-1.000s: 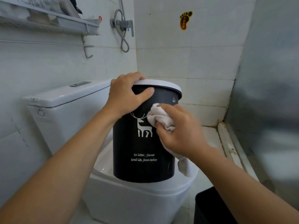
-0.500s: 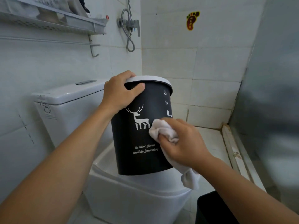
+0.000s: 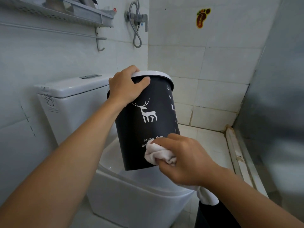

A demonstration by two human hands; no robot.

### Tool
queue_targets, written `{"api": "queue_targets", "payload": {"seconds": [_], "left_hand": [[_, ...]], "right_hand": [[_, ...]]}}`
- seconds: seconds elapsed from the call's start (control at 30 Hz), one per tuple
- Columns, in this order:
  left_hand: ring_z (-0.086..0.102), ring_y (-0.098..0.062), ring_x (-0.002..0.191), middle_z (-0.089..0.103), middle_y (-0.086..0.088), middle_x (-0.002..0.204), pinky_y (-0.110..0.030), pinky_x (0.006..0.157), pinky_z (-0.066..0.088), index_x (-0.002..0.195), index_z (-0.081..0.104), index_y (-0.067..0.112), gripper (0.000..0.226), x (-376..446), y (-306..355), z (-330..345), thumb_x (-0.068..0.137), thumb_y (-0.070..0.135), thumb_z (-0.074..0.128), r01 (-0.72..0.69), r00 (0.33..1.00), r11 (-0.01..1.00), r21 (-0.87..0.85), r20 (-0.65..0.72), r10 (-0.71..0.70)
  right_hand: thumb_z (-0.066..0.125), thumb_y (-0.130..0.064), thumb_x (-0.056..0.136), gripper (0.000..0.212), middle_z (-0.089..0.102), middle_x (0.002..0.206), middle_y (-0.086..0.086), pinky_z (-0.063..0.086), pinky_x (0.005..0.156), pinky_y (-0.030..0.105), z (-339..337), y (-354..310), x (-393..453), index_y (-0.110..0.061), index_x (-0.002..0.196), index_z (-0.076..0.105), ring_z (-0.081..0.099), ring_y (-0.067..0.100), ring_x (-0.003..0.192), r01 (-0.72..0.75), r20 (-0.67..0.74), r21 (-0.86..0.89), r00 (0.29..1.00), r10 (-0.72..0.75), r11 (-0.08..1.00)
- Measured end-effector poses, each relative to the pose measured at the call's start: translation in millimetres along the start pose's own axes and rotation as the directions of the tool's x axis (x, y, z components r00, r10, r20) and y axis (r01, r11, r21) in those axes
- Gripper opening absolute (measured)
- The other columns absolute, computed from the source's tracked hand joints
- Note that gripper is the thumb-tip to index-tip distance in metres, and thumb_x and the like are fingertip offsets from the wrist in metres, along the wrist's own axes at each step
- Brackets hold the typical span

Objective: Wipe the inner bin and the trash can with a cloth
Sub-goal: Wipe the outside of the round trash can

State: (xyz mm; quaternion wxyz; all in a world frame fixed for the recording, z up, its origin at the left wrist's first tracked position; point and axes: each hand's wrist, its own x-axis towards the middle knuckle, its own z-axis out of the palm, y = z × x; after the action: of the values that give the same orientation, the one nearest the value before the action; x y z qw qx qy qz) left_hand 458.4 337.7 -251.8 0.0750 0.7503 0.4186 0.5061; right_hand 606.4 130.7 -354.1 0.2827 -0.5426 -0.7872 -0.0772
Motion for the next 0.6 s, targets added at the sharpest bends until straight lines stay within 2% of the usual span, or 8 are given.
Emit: {"api": "queue_targets", "payload": {"seconds": [0.1, 0.2, 0.3, 0.4, 0.5, 0.6], "left_hand": [[0.063, -0.017, 0.083, 0.066, 0.011, 0.077, -0.043, 0.087, 0.053, 0.085, 0.061, 0.024, 0.032, -3, -5, -3, 0.080, 0.055, 0.070, 0.060, 0.998, 0.990, -0.130, 0.020, -0.058], [0.065, -0.015, 0.076, 0.067, 0.005, 0.077, -0.043, 0.077, 0.055, 0.084, 0.062, 0.021, 0.029, -10, -6, -3, 0.080, 0.047, 0.074, 0.058, 0.995, 0.946, -0.319, 0.093, -0.029], [0.059, -0.007, 0.070, 0.062, 0.012, 0.073, -0.026, 0.067, 0.050, 0.089, 0.062, 0.014, 0.022, -16, -1, -1, 0.088, 0.033, 0.074, 0.001, 0.988, 0.906, -0.424, 0.138, 0.063], [0.054, -0.006, 0.070, 0.057, 0.013, 0.072, -0.020, 0.066, 0.045, 0.088, 0.060, 0.011, 0.022, -14, 2, -5, 0.087, 0.030, 0.069, -0.047, 0.975, 0.907, -0.419, 0.178, 0.133], [0.055, -0.014, 0.081, 0.059, 0.008, 0.078, -0.033, 0.075, 0.047, 0.084, 0.061, 0.017, 0.016, -10, 7, -14, 0.084, 0.033, 0.062, -0.183, 0.947, 0.938, -0.296, 0.203, 0.249], [0.058, -0.016, 0.090, 0.064, 0.009, 0.088, -0.038, 0.081, 0.051, 0.095, 0.065, 0.023, 0.015, -14, 24, -22, 0.088, 0.035, 0.059, -0.342, 0.894, 0.923, -0.179, 0.242, 0.378]], "right_hand": [[0.062, -0.039, 0.085, 0.023, 0.059, 0.081, -0.014, 0.049, 0.061, 0.030, -6, 4, 2, -0.042, 0.108, 0.066, 0.059, 0.010, 0.075, -0.040, -0.133, 0.081, 0.990, 0.050, 0.996], [0.064, -0.038, 0.089, 0.025, 0.062, 0.084, -0.014, 0.052, 0.064, 0.036, -16, 11, 5, -0.041, 0.114, 0.067, 0.062, 0.010, 0.077, -0.085, -0.296, 0.131, 0.948, 0.121, 0.988], [0.063, -0.039, 0.090, 0.032, 0.061, 0.085, -0.012, 0.052, 0.061, 0.035, -24, 11, 3, -0.041, 0.121, 0.067, 0.061, 0.011, 0.074, -0.109, -0.352, 0.081, 0.927, 0.131, 0.991], [0.063, -0.039, 0.087, 0.033, 0.054, 0.081, -0.011, 0.049, 0.054, 0.034, -25, 4, -1, -0.037, 0.119, 0.068, 0.054, 0.012, 0.066, -0.099, -0.342, 0.009, 0.935, 0.096, 0.995], [0.061, -0.039, 0.085, 0.030, 0.051, 0.078, -0.010, 0.047, 0.053, 0.034, -25, -4, -4, -0.033, 0.114, 0.068, 0.050, 0.013, 0.066, -0.086, -0.285, -0.044, 0.956, 0.070, 0.995], [0.061, -0.040, 0.084, 0.034, 0.050, 0.080, -0.010, 0.046, 0.052, 0.031, -24, -11, -5, -0.034, 0.116, 0.066, 0.048, 0.011, 0.066, -0.076, -0.258, -0.064, 0.964, 0.057, 0.995]]}}
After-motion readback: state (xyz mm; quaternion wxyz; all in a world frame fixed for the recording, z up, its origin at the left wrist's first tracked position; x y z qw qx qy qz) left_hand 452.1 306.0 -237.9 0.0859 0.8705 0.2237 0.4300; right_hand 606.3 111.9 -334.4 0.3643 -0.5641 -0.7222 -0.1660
